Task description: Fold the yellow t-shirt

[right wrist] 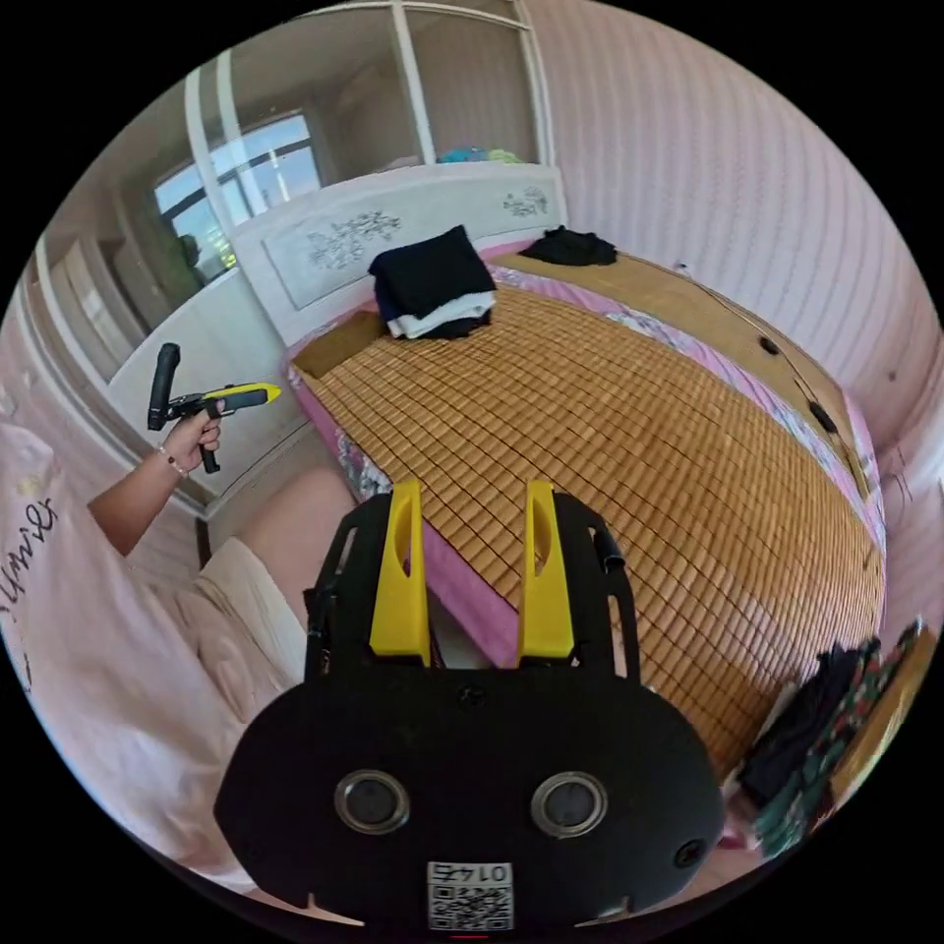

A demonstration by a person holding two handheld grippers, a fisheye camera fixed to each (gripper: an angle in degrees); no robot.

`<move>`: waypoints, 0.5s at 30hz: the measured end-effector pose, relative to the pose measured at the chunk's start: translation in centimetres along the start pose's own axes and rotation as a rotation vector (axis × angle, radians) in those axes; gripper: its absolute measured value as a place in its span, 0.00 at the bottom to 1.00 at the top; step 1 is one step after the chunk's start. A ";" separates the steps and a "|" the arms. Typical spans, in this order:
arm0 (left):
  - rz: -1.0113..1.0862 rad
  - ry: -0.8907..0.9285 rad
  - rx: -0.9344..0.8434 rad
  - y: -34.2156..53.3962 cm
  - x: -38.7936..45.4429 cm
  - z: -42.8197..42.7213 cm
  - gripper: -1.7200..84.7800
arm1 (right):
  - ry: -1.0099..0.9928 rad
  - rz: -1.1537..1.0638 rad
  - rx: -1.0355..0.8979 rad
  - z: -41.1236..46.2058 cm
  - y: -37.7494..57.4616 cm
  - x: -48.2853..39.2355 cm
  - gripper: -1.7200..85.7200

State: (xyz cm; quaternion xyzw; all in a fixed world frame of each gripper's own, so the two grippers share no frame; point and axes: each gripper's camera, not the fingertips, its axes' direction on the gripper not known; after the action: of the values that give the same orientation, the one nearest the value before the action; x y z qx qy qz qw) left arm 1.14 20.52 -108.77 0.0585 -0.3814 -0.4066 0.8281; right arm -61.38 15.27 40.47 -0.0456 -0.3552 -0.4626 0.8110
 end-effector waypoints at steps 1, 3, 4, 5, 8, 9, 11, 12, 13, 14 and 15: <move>-0.031 -0.016 0.010 0.4 -1.7 -0.6 0.10 | -0.018 -0.049 -0.015 1.4 -1.6 -0.8 0.18; -0.149 -0.058 0.031 2.0 -8.0 -2.0 0.10 | -0.080 -0.219 -0.063 7.1 -7.4 -4.2 0.18; -0.172 -0.066 0.033 2.3 -9.4 -2.2 0.10 | -0.095 -0.259 -0.077 8.5 -8.7 -5.0 0.18; -0.217 -0.082 0.031 2.7 -12.3 -2.3 0.11 | -0.117 -0.331 -0.100 11.3 -11.2 -6.5 0.18; -0.290 -0.095 0.037 2.2 -18.4 -2.2 0.11 | -0.147 -0.472 -0.162 18.0 -17.2 -10.0 0.18; -0.297 -0.116 0.042 1.4 -20.7 -2.0 0.11 | -0.162 -0.512 -0.188 20.5 -19.5 -11.1 0.18; -0.311 -0.142 0.045 -0.3 -24.1 -1.4 0.11 | -0.184 -0.561 -0.224 24.5 -22.9 -12.5 0.18; -0.329 -0.147 0.053 -1.6 -26.5 -0.8 0.11 | -0.190 -0.582 -0.245 27.2 -25.2 -13.4 0.17; -0.340 -0.142 0.055 -2.3 -27.7 -0.3 0.11 | -0.191 -0.587 -0.259 28.5 -26.3 -13.7 0.17; -0.352 -0.128 0.050 -3.9 -30.0 0.7 0.11 | -0.193 -0.592 -0.292 31.2 -28.4 -14.4 0.16; -0.368 -0.136 0.036 -5.5 -32.1 1.9 0.11 | -0.186 -0.594 -0.321 33.9 -30.5 -14.9 0.15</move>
State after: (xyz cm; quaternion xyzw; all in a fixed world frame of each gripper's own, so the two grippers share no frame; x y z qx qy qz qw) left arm -15.76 40.30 -128.47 0.1146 -0.4264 -0.5473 0.7110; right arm -108.13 22.37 48.71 -0.1092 -0.3483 -0.7222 0.5876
